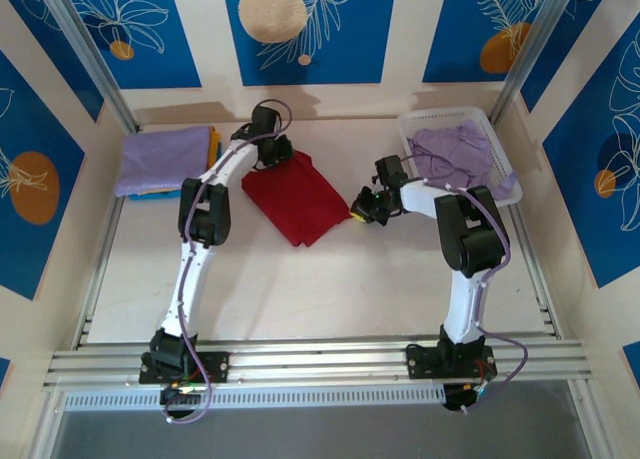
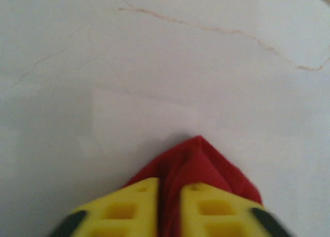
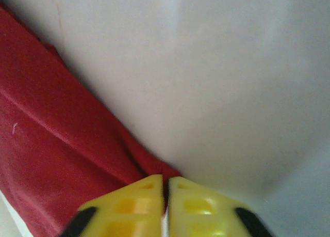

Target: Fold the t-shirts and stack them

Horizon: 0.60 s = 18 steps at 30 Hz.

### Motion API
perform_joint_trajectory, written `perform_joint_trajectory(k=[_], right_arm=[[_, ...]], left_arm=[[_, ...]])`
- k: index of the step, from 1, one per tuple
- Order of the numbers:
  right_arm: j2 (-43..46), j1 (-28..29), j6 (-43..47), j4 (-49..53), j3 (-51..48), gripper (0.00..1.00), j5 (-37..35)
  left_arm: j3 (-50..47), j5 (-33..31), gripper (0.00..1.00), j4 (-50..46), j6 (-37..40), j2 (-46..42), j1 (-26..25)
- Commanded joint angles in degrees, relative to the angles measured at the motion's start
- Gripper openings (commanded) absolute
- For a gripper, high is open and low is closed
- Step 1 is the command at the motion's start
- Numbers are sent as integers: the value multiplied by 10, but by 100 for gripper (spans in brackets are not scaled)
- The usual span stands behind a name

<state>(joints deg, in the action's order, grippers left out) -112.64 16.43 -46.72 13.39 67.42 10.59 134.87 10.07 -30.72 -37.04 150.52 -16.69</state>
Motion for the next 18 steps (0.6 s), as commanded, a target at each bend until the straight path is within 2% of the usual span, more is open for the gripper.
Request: perform_joint_trajectory(k=[1,6,12,18], right_arm=[[31,-2,8,53,-26,27,1],[83,-3,26,64,-12,44,4],[125,-3,33,122,12,57,-16],[88,22,34,91,45,58,59]], left_arm=[[22,15,38,-16,8,-3,10],[-76,18,58,8,40,-90,7],[-215,-1,61,-6,95,-214,3],[-351,31,61,11,97,-259,0]])
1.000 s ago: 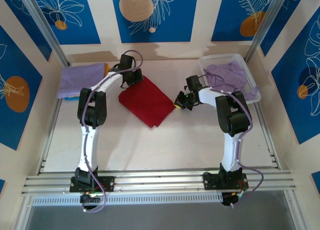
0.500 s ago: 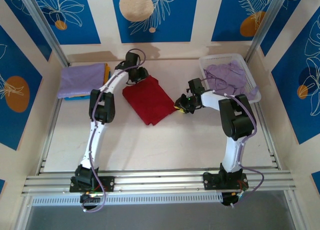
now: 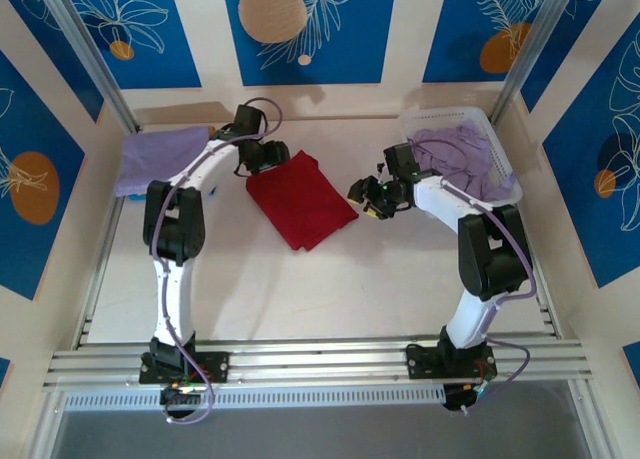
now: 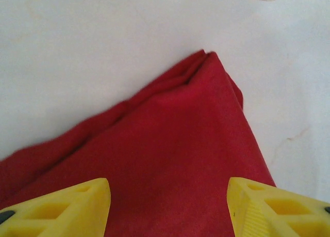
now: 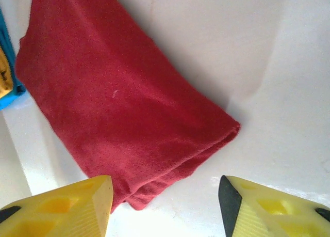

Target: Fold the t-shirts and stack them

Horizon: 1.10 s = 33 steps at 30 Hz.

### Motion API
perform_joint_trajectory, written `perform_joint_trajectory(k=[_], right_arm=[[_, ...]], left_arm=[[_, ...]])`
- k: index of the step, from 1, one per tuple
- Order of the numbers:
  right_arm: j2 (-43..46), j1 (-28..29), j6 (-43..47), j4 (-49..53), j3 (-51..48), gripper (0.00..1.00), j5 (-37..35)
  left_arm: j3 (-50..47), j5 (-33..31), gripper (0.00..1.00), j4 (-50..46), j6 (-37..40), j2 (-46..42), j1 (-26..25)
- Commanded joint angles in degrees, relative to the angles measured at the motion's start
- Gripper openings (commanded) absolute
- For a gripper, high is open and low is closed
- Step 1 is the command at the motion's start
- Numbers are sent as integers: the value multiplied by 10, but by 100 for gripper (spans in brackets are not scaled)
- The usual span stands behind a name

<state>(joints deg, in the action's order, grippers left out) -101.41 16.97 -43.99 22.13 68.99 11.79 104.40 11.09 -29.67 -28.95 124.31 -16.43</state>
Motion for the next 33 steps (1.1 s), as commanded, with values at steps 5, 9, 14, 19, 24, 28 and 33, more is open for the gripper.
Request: perform_joint_trajectory(k=[5,9,14,19,24,28,33], right_arm=[[-102,57,10,6,99,58,73],[-162,65,0,21,142,57,84],[-211,46,29,61,183,57,74],[-250,20,78,116,246,57,85],[-210,21,110,143,278,58,99],[-163,24,114,165,280,58,105],[-118,25,117,179,248,58,108]], left_arm=[[-87,37,61,1,12,27,-5],[-127,28,61,-3,20,28,-4],[-243,0,61,14,-10,-60,-21],[-351,-13,61,20,-50,-175,-36],[-379,-22,63,7,-44,-278,-52],[-329,-64,64,-58,19,-282,-42],[-242,-118,64,-130,130,-205,-30]])
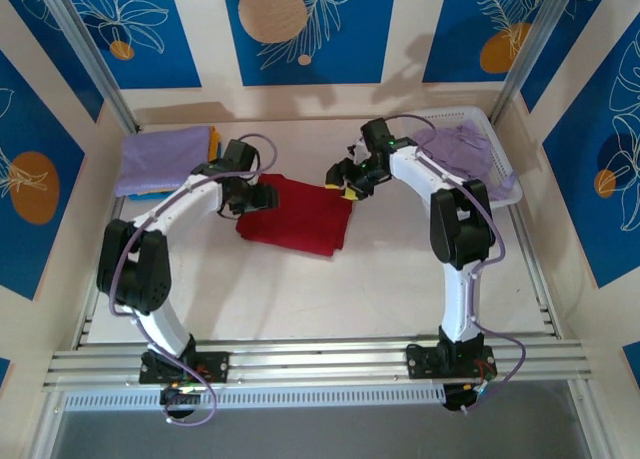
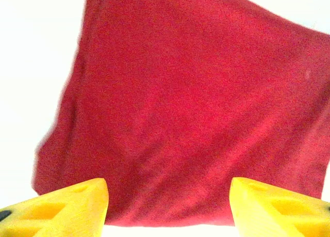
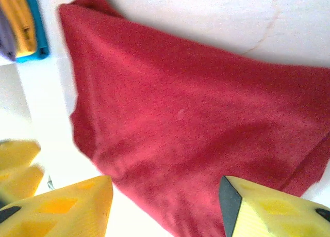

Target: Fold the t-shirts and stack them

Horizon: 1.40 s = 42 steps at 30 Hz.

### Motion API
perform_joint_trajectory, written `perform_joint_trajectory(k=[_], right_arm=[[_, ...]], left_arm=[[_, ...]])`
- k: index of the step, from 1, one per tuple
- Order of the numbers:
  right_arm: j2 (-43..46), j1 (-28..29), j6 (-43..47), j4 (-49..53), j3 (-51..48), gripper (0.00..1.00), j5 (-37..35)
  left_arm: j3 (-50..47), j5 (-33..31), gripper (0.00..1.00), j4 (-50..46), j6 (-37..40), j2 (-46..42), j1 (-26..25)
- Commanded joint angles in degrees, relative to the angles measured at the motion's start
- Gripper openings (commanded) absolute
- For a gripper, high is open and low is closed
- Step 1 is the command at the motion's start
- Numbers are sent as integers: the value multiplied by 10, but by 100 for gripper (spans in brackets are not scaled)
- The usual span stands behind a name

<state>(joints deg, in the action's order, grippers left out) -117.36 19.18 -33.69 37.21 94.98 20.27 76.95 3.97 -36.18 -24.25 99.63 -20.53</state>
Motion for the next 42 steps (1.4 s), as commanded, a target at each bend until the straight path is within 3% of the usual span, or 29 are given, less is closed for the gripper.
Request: perform_joint_trajectory(k=[1,11,16,21,24,29,31,36,42], right_arm=[[48,3,15,28,-23,58,22],[109,-16,20,19,-121,59,28],[130,-31,24,19,-144,59,29],[148,-38,22,16,-154,59,28],[158,-42,22,15,-163,59,25],[174,-48,14,5,-175,59,29],[182,-49,12,3,-175,59,30],[200,-56,11,3,-179,59,30],[215,-60,11,2,-193,59,30]], left_arm=[[49,-53,63,-69,103,60,13],[157,-48,65,-82,194,194,22],[150,4,66,-71,182,234,24],[110,-2,66,-45,158,256,16],[87,3,57,-32,141,254,12],[51,-23,10,-16,117,241,-11],[42,-23,0,-10,110,237,-14],[52,-57,0,-22,111,191,-15],[122,-191,0,-77,157,112,-16]])
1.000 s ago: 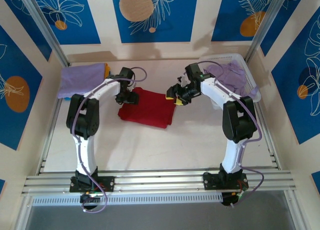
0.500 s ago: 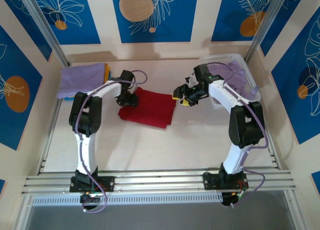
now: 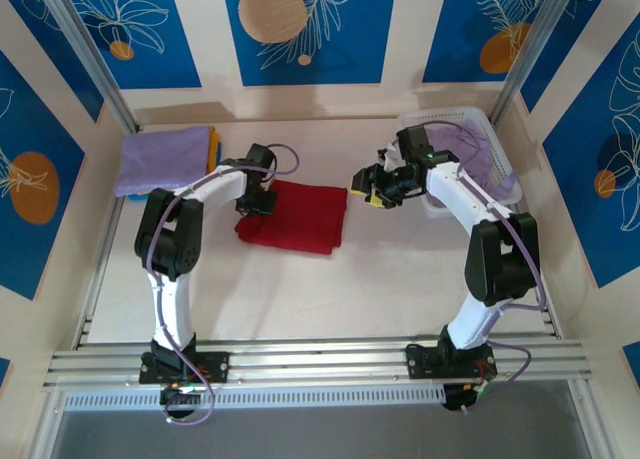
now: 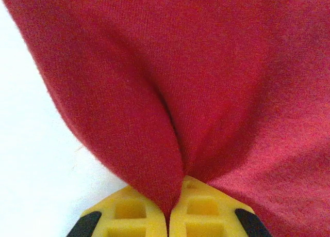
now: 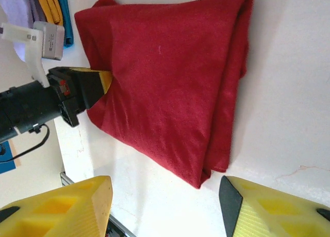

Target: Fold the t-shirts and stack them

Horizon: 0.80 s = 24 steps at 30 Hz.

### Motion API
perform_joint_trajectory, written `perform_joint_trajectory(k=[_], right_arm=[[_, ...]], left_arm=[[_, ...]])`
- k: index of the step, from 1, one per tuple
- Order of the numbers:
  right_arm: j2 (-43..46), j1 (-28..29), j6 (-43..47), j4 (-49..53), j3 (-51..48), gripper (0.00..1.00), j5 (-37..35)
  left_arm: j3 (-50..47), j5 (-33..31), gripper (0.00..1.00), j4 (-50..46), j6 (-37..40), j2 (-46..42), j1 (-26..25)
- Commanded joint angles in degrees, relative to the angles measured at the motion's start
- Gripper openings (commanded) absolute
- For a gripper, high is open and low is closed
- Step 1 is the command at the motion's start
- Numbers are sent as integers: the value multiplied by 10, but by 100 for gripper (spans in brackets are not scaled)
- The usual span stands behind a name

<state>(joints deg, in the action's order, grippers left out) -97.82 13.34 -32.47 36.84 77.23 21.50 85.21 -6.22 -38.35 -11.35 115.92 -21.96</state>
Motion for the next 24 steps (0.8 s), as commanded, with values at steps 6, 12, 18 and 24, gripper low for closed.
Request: perform_joint_trajectory(k=[6,12,18,24], right_arm=[[32,-2,-9,-7,-32,59,21],[39,-3,-5,1,-27,59,21],[43,-3,-4,6,-26,59,19],[49,-4,-2,7,-30,59,18]], left_arm=[[96,-149,0,-94,77,-76,-1],[167,-164,0,-119,102,-79,0],[300,-169,0,-167,123,-44,18],[453,-167,0,-230,149,9,30]])
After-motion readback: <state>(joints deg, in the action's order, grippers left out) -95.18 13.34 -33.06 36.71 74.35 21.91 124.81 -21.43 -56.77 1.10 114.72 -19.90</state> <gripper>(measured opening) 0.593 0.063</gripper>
